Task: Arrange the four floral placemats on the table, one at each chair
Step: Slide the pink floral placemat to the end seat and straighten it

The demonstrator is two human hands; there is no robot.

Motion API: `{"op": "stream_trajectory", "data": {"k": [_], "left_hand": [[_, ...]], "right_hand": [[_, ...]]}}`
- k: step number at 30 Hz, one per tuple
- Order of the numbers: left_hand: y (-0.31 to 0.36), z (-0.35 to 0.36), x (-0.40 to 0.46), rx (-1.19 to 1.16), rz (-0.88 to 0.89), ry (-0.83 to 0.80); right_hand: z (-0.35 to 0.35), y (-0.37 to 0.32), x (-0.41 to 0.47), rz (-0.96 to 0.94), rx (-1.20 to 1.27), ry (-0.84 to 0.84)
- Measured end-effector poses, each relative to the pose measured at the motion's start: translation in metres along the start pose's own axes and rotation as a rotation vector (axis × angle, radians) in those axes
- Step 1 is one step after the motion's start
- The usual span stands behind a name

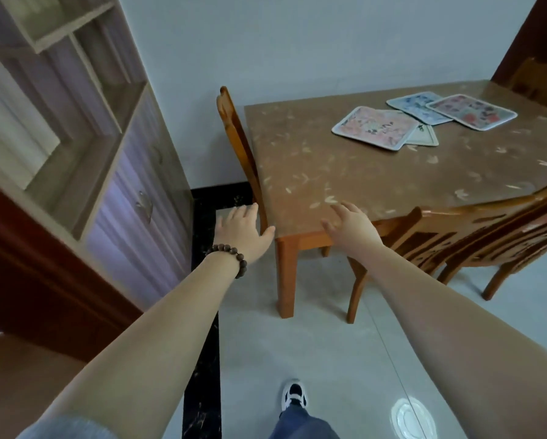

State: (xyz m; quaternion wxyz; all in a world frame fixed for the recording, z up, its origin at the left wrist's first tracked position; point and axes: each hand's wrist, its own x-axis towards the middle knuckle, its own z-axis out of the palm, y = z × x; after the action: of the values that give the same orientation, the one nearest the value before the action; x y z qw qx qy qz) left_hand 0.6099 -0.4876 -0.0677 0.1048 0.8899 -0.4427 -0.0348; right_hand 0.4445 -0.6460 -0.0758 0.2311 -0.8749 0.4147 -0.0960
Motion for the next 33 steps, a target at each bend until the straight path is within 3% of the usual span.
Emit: {"op": "stream_trajectory", "data": {"k": [6,19,33], "left_hand": [[0.003,0.000,0.123,0.015,0.024,0.008],[-0.028,0.017,0.294,-0.011,0.105,-0.078],[-0.066,0.019,0.534,0.025,0.560,-0.250]], "right_hand": [[-0.016,0.003,0.112,0.017,-0.009,0.034],[0.023,-0.009,0.262,0.117,-0.026,0.016],[0.061,-0.069,0.419,0.466,-0.039,0.178]]}}
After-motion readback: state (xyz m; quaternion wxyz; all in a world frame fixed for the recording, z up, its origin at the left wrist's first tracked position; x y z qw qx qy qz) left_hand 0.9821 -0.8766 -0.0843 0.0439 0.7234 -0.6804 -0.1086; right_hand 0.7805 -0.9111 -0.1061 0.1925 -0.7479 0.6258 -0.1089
